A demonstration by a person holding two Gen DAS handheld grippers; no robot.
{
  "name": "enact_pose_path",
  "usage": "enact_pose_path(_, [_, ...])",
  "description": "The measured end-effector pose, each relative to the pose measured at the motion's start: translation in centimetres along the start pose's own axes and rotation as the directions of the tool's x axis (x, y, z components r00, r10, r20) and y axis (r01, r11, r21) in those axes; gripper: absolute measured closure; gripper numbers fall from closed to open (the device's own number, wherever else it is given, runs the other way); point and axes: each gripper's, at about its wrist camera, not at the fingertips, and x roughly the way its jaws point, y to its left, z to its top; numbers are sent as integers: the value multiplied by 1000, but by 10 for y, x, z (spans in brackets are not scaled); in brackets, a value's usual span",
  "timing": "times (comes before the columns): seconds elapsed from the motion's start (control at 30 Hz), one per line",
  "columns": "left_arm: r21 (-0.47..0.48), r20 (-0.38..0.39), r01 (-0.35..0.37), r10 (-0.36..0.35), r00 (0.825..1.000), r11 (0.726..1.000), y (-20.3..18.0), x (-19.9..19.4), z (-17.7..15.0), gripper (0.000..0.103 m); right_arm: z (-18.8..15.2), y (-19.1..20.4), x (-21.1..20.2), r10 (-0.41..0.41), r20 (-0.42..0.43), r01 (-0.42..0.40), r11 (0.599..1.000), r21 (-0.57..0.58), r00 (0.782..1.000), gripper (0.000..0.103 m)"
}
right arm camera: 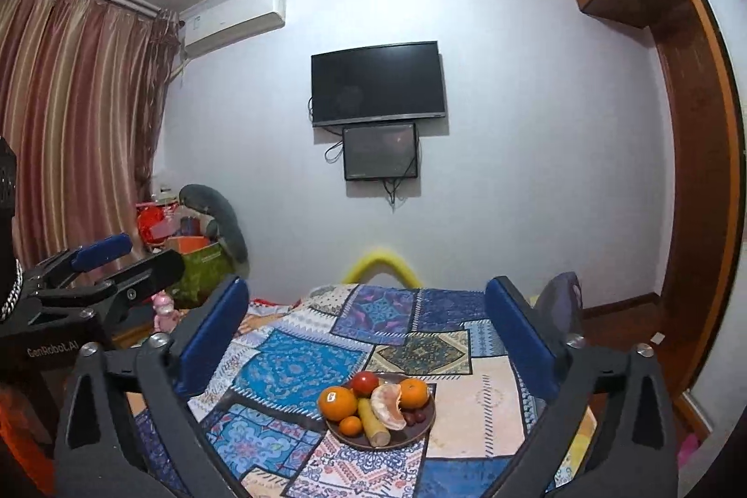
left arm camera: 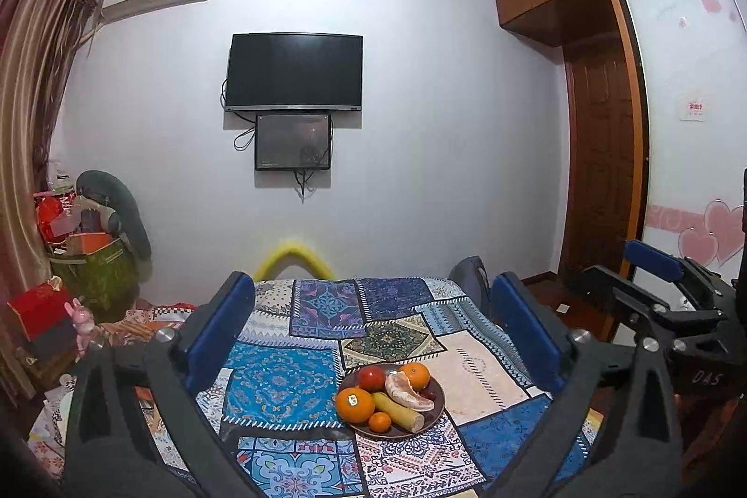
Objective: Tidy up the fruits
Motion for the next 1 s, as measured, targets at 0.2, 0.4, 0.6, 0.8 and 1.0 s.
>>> enact_pose_path(0.2, [1,-3,5,-5,1000,1000,1,1,0,0,1,1,0,-26,-1,26,1000,-11,1000,0])
enact_pose_path(0.4, [1,-4,8,-8,1000,1000,-1,2,-2,0,0,4,-5,-49,2,49,998,-27,999,0])
enact_pose_path(0.6, [-5,-6,8,-8,1000,1000,-1,2,-2,0,1,2,-7,-53,4,53,998,-25,999,0])
enact_pose_path(0.8, [-10,-10,7,-7,1000,1000,1,3,-5,0,1,2,-9,-54,5,54,998,-20,999,0])
enact_pose_path(1.0, [-10,-10,7,-7,1000,1000,0,4,-6,0,2,1,-10,-56,8,56,998,-21,998,0])
